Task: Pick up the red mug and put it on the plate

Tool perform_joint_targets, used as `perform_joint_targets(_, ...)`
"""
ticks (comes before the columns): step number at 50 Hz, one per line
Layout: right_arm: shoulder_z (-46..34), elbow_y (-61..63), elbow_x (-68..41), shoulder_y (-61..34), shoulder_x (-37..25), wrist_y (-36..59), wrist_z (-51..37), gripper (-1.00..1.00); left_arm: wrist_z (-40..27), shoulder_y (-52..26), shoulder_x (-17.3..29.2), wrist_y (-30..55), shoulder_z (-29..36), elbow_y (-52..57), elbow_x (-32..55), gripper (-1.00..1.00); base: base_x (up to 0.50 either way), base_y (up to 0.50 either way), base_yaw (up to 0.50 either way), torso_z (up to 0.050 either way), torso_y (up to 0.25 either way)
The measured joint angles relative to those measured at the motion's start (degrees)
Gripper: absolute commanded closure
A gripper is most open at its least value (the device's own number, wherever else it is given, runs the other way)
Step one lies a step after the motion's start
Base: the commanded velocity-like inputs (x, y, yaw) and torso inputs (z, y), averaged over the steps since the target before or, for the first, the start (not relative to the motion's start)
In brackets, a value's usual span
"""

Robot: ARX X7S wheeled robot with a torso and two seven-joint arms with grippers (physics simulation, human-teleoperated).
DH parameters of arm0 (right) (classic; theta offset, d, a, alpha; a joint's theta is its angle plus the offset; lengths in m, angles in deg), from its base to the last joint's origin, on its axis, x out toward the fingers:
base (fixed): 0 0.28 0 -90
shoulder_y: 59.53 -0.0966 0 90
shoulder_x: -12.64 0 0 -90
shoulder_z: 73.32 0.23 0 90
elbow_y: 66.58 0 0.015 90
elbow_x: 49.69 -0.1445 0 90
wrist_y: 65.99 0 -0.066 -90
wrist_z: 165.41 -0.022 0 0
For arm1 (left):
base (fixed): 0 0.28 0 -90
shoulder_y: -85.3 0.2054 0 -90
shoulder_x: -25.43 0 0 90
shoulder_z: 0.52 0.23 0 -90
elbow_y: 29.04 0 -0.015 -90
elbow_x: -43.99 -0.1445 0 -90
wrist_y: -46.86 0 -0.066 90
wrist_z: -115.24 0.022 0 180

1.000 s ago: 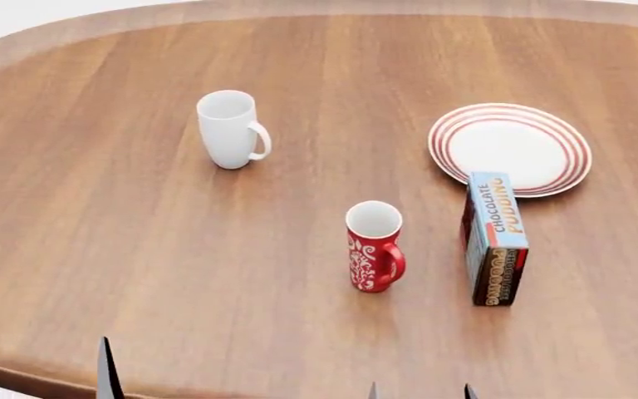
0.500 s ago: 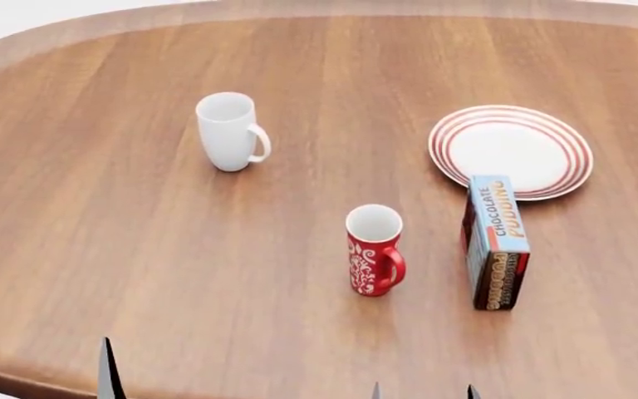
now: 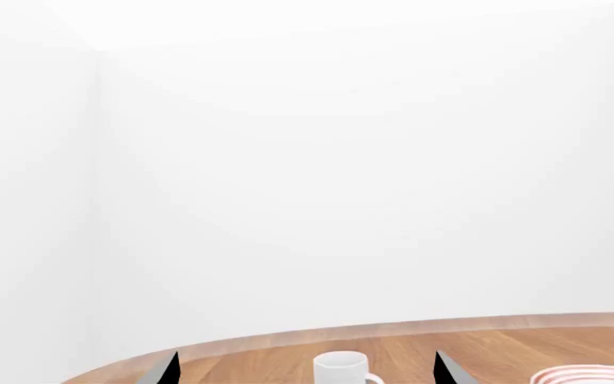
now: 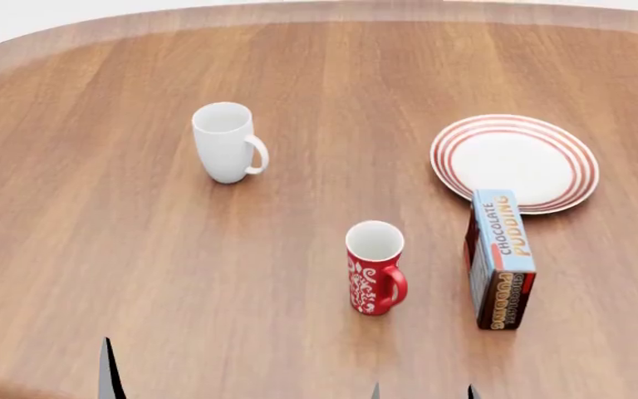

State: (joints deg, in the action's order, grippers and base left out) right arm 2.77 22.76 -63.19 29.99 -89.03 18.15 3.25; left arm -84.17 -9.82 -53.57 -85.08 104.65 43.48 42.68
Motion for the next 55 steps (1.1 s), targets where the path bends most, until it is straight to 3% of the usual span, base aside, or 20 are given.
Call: perform_joint_targets(55,-1.34,0.11,-1.12,-0.21,-1.09,-0.38,-1.14,-1.00,-1.51,-0.30,0.96,-0.08,1.50,-0.04,0.39,-1.00,0.13,0.00,0.00,0.000,0.000)
